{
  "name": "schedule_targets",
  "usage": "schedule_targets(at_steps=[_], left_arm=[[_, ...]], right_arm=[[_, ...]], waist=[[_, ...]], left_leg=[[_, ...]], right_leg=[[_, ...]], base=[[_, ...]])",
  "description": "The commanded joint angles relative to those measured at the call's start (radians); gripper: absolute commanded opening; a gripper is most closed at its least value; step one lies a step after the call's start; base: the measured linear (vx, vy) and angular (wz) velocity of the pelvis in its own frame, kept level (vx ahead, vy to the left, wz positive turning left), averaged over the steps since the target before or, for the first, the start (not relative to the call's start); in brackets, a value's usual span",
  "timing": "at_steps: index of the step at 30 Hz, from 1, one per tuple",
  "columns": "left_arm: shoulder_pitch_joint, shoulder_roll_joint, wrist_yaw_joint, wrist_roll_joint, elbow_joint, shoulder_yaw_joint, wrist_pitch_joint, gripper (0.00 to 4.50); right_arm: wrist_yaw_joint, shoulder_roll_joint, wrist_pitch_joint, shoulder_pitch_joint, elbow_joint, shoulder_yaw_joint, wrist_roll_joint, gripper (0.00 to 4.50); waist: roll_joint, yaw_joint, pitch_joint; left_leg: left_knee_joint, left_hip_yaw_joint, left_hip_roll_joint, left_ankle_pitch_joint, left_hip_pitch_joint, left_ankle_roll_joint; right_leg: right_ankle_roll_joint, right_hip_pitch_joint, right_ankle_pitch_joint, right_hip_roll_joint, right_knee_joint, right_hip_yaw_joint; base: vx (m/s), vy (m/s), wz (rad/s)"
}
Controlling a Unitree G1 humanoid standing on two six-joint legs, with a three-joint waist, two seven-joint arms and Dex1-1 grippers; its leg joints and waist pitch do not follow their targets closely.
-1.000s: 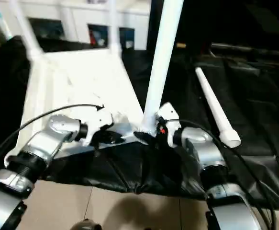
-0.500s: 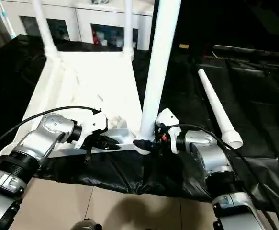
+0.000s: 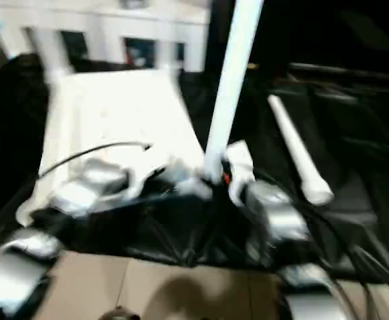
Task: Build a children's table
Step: Rotate leg to tighten
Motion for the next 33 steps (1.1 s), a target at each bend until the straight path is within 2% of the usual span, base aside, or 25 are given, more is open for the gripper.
schedule_targets(at_steps=[1,3,4,6,7,9,14,17,19,20,21,22,23,27,30,33], left_arm=[[-0.049,-0.047,0.118,-0.004,-0.001,0.032,0.005,0.00],[-0.049,-0.071,0.142,0.003,0.005,0.029,0.006,0.00],[-0.046,-0.085,0.145,0.011,0.005,0.022,0.002,0.00],[-0.043,-0.092,0.147,0.022,0.009,0.011,-0.010,0.00],[-0.041,-0.093,0.142,0.023,0.008,0.008,-0.014,0.00],[-0.037,-0.091,0.130,0.021,0.005,0.006,-0.025,0.00],[-0.014,-0.058,0.057,0.003,-0.027,-0.006,-0.056,0.00],[0.016,-0.010,-0.045,-0.011,-0.067,-0.016,-0.085,0.00],[0.024,0.003,-0.070,-0.011,-0.075,-0.019,-0.090,0.00],[0.031,0.017,-0.101,-0.014,-0.083,-0.025,-0.099,0.00],[0.034,0.022,-0.113,-0.015,-0.086,-0.027,-0.101,0.00],[0.047,0.050,-0.169,-0.025,-0.105,-0.036,-0.113,0.00],[0.048,0.051,-0.172,-0.025,-0.106,-0.036,-0.113,0.00],[0.070,0.099,-0.279,-0.044,-0.142,-0.047,-0.138,0.00],[0.084,0.131,-0.348,-0.051,-0.170,-0.056,-0.147,0.00],[0.092,0.158,-0.398,-0.053,-0.184,-0.067,-0.161,0.00]], right_arm=[[-0.117,0.080,0.000,-0.022,0.086,0.020,-0.005,2.79],[-0.165,0.114,-0.024,-0.040,0.112,0.018,-0.014,2.79],[-0.152,0.133,-0.051,-0.045,0.113,0.027,-0.022,2.79],[-0.118,0.145,-0.078,-0.050,0.118,0.031,-0.028,2.79],[-0.098,0.147,-0.085,-0.050,0.116,0.033,-0.028,3.35],[-0.068,0.148,-0.094,-0.056,0.120,0.020,-0.010,3.49],[0.016,0.091,-0.115,-0.054,0.105,0.039,-0.006,3.92],[0.183,0.008,-0.123,-0.020,0.047,0.082,-0.007,3.92],[0.233,-0.014,-0.127,-0.009,0.029,0.095,-0.007,3.92],[0.288,-0.037,-0.131,0.003,0.012,0.104,-0.009,3.92],[0.308,-0.044,-0.133,0.006,0.006,0.107,-0.010,3.92],[0.396,-0.085,-0.132,0.027,-0.028,0.127,-0.008,3.92],[0.400,-0.087,-0.132,0.028,-0.030,0.128,-0.008,3.92],[0.550,-0.158,-0.115,0.065,-0.100,0.164,0.009,3.92],[0.636,-0.193,-0.095,0.088,-0.151,0.185,0.026,3.92],[0.685,-0.214,-0.104,0.103,-0.181,0.203,0.022,3.92]], waist=[[0.003,-0.001,-0.075],[0.003,-0.005,-0.080],[0.010,-0.005,-0.082],[0.007,-0.004,-0.083],[0.008,-0.004,-0.082],[0.008,-0.004,-0.080],[0.008,-0.010,-0.077],[0.009,-0.011,-0.079],[0.009,-0.011,-0.081],[0.013,-0.008,-0.081],[0.010,-0.007,-0.081],[0.010,-0.005,-0.079],[0.011,-0.003,-0.079],[0.012,0.010,-0.076],[0.013,0.019,-0.077],[0.013,0.029,-0.077]], left_leg=[[-0.072,-0.047,0.076,-0.169,0.014,0.014],[-0.071,-0.045,0.076,-0.146,0.012,0.021],[-0.071,-0.046,0.078,-0.124,0.010,0.028],[-0.069,-0.042,0.077,-0.106,0.008,0.048],[-0.069,-0.041,0.076,-0.106,0.008,0.058],[-0.069,-0.040,0.076,-0.124,0.010,0.064],[-0.071,-0.043,0.076,-0.159,0.010,0.058],[-0.069,-0.044,0.077,-0.144,0.006,0.069],[-0.068,-0.042,0.080,-0.126,0.007,0.083],[-0.067,-0.042,0.081,-0.121,0.008,0.086],[-0.067,-0.042,0.080,-0.121,0.006,0.090],[-0.067,-0.042,0.081,-0.124,0.005,0.093],[-0.066,-0.041,0.081,-0.129,0.006,0.092],[-0.067,-0.039,0.084,-0.146,0.010,0.086],[-0.069,-0.040,0.090,-0.152,0.013,0.078],[-0.069,-0.040,0.088,-0.152,0.013,0.072]], right_leg=[[-0.098,0.052,-0.390,-0.130,-0.098,0.076],[-0.118,0.054,-0.324,-0.128,-0.087,0.078],[-0.134,0.056,-0.260,-0.125,-0.080,0.078],[-0.156,0.058,-0.187,-0.126,-0.071,0.079],[-0.164,0.059,-0.178,-0.126,-0.071,0.079],[-0.164,0.059,-0.204,-0.127,-0.075,0.079],[-0.148,0.061,-0.279,-0.126,-0.085,0.077],[-0.151,0.066,-0.251,-0.126,-0.079,0.077],[-0.163,0.063,-0.201,-0.124,-0.071,0.079],[-0.173,0.061,-0.188,-0.124,-0.071,0.079],[-0.174,0.064,-0.184,-0.123,-0.070,0.078],[-0.175,0.064,-0.191,-0.124,-0.070,0.077],[-0.175,0.063,-0.199,-0.124,-0.071,0.077],[-0.156,0.058,-0.261,-0.121,-0.077,0.076],[-0.153,0.057,-0.263,-0.122,-0.077,0.078],[-0.148,0.054,-0.269,-0.123,-0.076,0.078]], base=[[0.000,0.000,0.00],[0.000,0.000,0.00],[0.000,0.000,0.00],[0.000,0.000,0.00],[0.000,0.000,0.00],[0.000,0.000,0.00],[0.000,0.000,0.00],[0.000,0.000,0.00],[0.000,0.000,0.00],[0.000,0.000,0.00],[0.000,0.000,0.00],[0.000,0.000,0.00],[0.000,0.000,0.00],[0.000,0.000,0.00],[0.000,0.000,0.00],[0.000,0.000,0.00]])
